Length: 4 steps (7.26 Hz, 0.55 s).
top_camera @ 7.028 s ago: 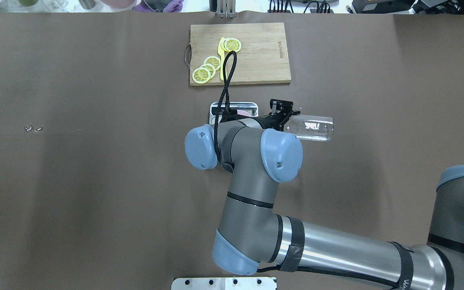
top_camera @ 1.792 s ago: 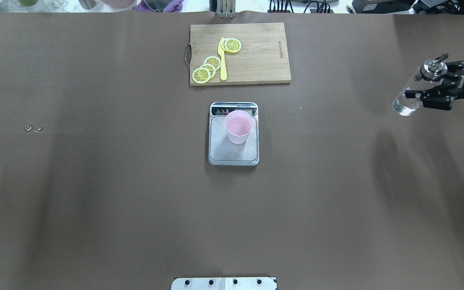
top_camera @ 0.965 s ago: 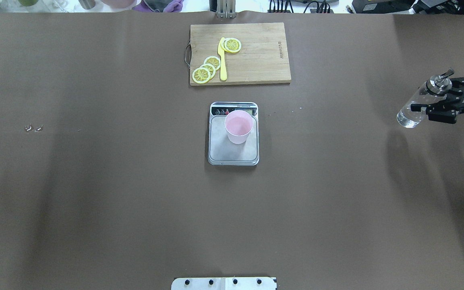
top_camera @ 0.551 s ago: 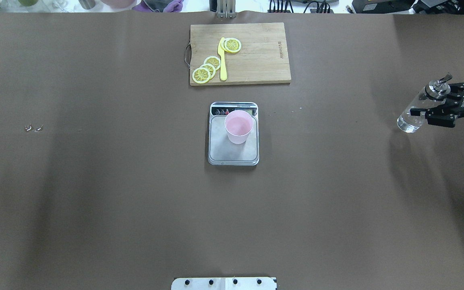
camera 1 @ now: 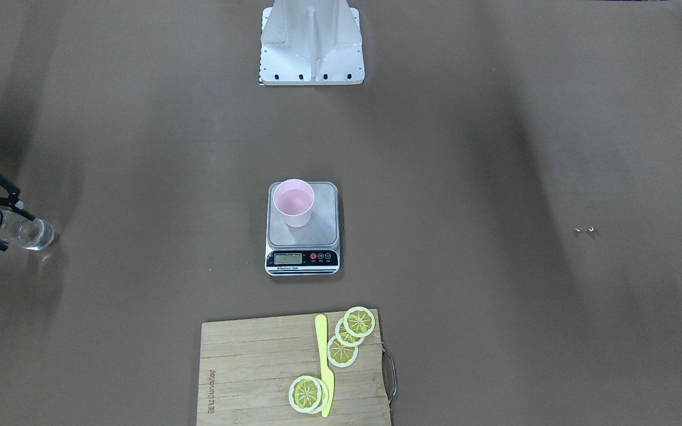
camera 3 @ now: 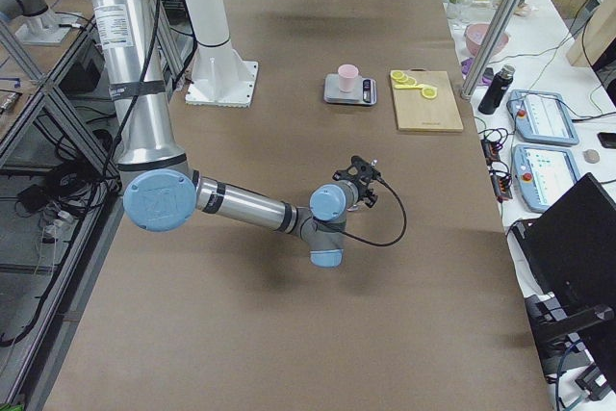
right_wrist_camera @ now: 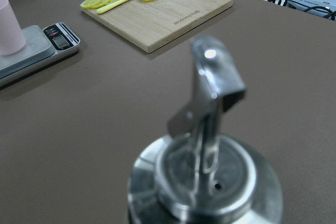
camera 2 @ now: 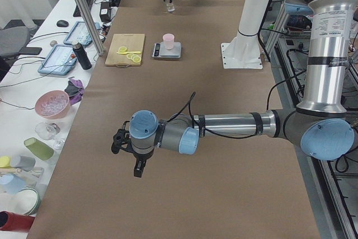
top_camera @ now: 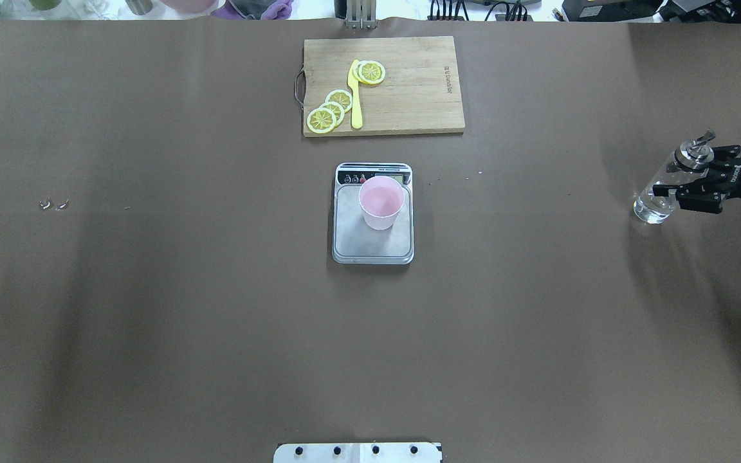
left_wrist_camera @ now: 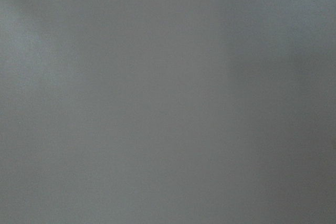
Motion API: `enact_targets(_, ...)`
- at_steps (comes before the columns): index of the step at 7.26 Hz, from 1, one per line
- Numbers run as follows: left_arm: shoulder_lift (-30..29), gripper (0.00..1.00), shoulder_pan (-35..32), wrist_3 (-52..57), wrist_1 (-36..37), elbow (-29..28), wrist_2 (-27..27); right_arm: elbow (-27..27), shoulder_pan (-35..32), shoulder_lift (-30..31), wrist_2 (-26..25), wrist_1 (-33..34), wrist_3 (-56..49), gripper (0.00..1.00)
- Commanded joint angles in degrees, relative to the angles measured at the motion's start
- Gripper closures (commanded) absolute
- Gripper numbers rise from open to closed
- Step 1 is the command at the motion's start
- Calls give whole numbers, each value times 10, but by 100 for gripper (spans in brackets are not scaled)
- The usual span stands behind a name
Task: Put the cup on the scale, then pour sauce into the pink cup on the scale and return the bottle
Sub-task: 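Lower the glass bottle onto the table with the right gripper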
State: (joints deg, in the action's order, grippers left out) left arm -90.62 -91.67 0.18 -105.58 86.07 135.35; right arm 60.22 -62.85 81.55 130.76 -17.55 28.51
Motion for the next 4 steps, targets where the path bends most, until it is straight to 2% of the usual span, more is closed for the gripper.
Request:
enact_targets(1, 0, 0, 0, 0, -1, 1, 0, -4, 4, -1, -1, 0, 0, 66)
enact_targets(2, 0, 0, 0, 0, -1, 1, -1, -2, 5, -2, 0, 0, 0, 63)
enact_targets(4, -1, 0, 0, -1, -1, 3, -2, 1, 5, -2, 1, 0, 1, 50)
